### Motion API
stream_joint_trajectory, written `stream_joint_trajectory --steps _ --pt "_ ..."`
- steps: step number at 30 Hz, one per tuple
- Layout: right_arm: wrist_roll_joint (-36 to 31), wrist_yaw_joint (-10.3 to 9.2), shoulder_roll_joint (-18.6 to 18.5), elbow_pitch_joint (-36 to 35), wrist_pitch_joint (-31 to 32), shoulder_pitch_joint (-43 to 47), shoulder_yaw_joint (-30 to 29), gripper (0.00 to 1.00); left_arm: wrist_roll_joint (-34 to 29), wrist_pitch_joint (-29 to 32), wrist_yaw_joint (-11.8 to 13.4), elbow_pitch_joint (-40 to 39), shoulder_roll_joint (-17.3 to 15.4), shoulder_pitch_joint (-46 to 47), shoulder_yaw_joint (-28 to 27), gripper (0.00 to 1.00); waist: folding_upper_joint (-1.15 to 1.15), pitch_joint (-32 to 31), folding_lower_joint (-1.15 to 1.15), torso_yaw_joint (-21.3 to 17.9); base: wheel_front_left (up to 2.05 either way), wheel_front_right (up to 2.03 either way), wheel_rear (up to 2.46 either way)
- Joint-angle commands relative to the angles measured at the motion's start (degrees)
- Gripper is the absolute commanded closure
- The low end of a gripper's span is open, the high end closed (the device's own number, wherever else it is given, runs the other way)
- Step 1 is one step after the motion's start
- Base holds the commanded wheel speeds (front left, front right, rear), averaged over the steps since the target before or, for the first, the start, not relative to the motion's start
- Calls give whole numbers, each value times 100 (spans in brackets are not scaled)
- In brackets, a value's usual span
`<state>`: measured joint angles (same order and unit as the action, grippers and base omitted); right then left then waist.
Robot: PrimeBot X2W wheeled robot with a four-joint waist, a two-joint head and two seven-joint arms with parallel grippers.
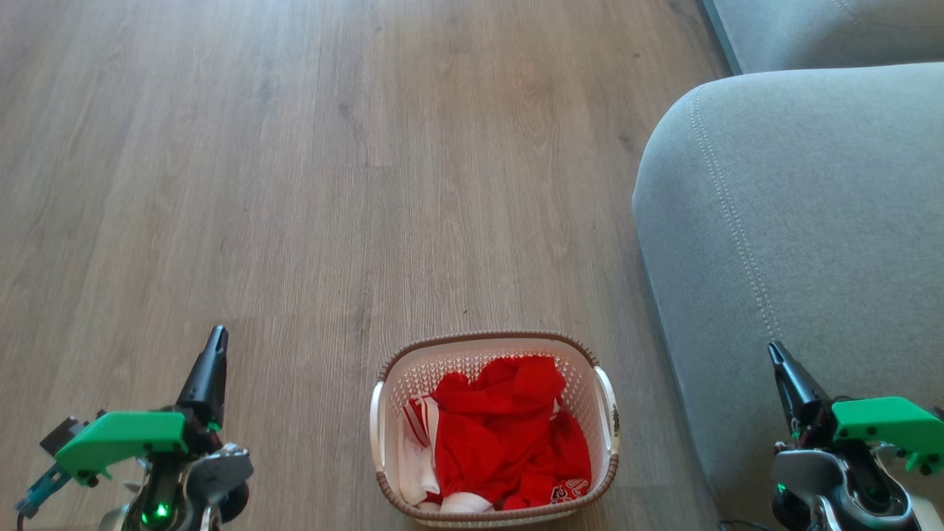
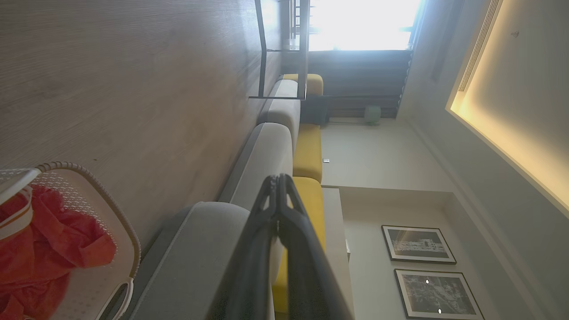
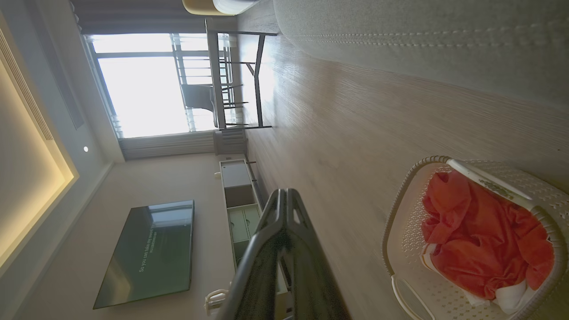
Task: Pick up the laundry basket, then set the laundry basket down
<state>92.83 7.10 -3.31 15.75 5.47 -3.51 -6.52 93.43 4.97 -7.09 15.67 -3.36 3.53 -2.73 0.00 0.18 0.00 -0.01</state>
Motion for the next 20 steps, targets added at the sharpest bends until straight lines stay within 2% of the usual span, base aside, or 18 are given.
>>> stream_joint_trajectory --steps 1,20 --pt "5 39 -20 -177 33 -259 86 100 -7 36 -40 -169 -57 253 -235 100 0 0 0 1 0 0 0" --pt "-12 39 -6 -176 49 -261 66 100 -32 60 -40 -167 -36 255 -265 100 0 0 0 1 0 0 0"
